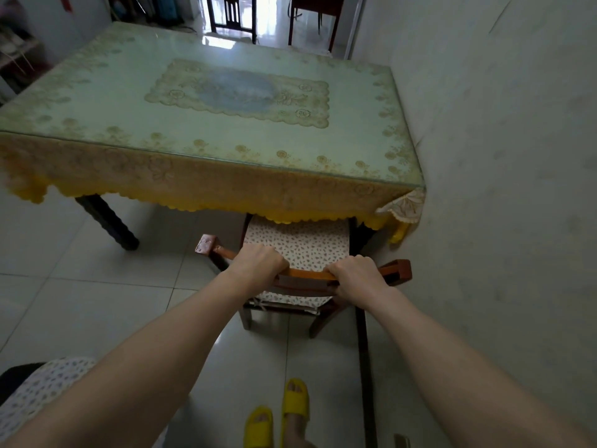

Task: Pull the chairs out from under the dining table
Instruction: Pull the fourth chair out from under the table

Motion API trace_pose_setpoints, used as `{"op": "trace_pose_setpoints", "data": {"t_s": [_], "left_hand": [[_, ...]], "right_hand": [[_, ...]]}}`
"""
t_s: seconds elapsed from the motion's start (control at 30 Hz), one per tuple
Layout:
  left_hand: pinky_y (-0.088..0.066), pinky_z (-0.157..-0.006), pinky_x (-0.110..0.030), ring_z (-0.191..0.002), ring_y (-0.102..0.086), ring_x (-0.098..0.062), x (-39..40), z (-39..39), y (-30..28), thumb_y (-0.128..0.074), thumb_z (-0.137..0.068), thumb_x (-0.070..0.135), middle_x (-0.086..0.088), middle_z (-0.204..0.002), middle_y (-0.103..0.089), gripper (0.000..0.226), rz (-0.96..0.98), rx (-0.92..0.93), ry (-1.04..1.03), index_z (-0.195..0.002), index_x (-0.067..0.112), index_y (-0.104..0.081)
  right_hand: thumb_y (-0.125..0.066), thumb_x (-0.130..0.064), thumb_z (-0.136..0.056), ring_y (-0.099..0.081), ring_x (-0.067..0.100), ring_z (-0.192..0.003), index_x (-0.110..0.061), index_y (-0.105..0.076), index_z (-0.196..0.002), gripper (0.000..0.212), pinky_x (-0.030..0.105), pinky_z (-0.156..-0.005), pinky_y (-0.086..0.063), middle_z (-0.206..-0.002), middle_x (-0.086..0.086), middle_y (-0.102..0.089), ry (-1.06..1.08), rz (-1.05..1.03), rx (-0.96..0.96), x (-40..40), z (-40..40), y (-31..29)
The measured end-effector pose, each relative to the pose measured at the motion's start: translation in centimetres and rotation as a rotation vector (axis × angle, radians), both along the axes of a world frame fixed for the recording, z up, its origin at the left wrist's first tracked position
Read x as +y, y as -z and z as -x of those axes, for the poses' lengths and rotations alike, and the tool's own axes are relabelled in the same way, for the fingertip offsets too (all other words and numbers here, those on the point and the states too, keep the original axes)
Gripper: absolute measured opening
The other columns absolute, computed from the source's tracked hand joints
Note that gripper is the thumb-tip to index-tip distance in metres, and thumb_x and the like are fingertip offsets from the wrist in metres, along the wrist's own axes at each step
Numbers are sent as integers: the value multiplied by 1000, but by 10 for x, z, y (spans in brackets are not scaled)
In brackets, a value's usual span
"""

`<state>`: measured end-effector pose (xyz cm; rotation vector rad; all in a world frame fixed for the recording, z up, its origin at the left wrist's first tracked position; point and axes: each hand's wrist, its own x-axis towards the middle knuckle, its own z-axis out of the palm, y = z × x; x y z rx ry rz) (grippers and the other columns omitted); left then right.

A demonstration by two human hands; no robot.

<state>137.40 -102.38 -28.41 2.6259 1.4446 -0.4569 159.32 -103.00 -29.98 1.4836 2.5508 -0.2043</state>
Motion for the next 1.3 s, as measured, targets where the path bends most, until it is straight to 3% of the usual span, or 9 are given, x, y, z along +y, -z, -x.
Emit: {"op": "trace_pose_setpoints", "data": {"t_s": [0.1,0.37,0.77,1.03,1.3], "left_hand": [[-52,-72,-37,-84,-61,-21,-26,8,1,-55,-91,21,2,-91,-64,17,-4,-10,2,-105,27,-64],[-50,-69,-35,-85,-61,-22,-89,12,2,-56,-91,21,2,-94,-65,18,-17,-15,9,-105,27,-65],[-45,-65,-34,-83,-60,-21,-201,8,12,-57,-90,23,0,-93,-64,14,-34,-40,10,-102,26,-64],[-38,-61,-31,-71,-49,-16,-265,22,14,-58,-90,23,2,-85,-59,11,-44,-53,58,-100,25,-64],[-49,-66,-33,-76,-57,-19,-325,23,9,-58,-91,22,1,-87,-60,13,-16,-43,75,-103,24,-63]], "right_hand": [[-61,-24,-84,-47,19,-65,-29,-63,-91,8,32,-59,-38,-70,-7,-49,26,-9,3,-29,8,0],[-62,-24,-82,-59,24,-76,-27,-64,-88,7,31,-61,-35,-79,-1,-64,33,-28,18,-95,11,-2],[-65,-24,-77,-61,25,-74,-26,-62,-81,5,29,-60,-32,-77,0,-66,16,-61,27,-207,3,2],[-65,-20,-77,-58,22,-74,-25,-62,-83,9,28,-62,-31,-79,0,-63,54,-17,24,-280,18,-1],[-64,-23,-79,-59,24,-77,-23,-59,-84,7,30,-61,-33,-80,1,-63,50,19,9,-341,20,-5]]}}
